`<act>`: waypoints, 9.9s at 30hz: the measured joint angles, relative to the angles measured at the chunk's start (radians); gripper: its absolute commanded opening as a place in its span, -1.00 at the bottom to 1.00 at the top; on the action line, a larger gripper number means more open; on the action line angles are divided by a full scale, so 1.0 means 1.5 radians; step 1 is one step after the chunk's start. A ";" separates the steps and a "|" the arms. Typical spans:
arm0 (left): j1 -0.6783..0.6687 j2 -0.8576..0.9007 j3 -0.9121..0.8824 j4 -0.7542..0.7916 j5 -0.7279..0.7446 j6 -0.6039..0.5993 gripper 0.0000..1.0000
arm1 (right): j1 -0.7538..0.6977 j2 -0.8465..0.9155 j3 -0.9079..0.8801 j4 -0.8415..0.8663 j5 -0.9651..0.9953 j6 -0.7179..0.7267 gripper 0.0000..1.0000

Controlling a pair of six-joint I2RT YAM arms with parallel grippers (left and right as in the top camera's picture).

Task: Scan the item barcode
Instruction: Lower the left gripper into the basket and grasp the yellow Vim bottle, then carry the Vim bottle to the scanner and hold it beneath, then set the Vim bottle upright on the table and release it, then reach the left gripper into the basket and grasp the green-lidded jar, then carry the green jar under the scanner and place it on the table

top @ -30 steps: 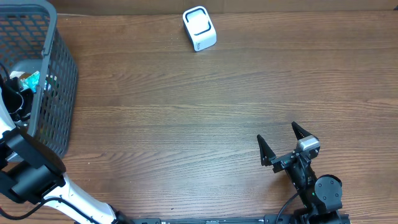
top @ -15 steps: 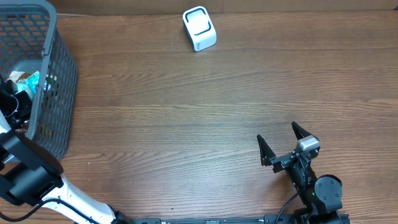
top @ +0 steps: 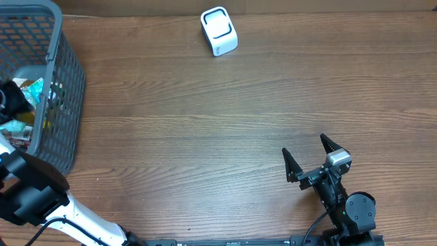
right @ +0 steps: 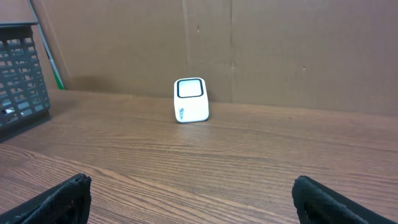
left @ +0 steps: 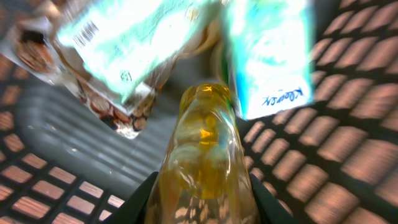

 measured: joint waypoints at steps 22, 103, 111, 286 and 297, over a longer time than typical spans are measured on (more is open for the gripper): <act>-0.028 -0.158 0.322 -0.052 0.183 -0.008 -0.77 | 0.000 0.000 0.000 0.000 0.000 0.000 1.00; -0.926 0.093 -0.057 0.146 -0.089 -0.388 0.22 | 0.000 0.000 0.000 0.000 0.000 0.000 1.00; -0.926 0.093 -0.057 0.149 -0.089 -0.388 0.86 | 0.000 0.000 0.000 0.000 0.000 0.000 1.00; -0.127 0.054 0.463 -0.011 0.003 -0.234 -0.92 | 0.000 0.000 0.000 0.000 0.000 0.000 1.00; -0.285 0.045 0.613 -0.169 0.082 -0.280 -0.92 | 0.000 0.000 0.000 0.001 0.000 0.000 1.00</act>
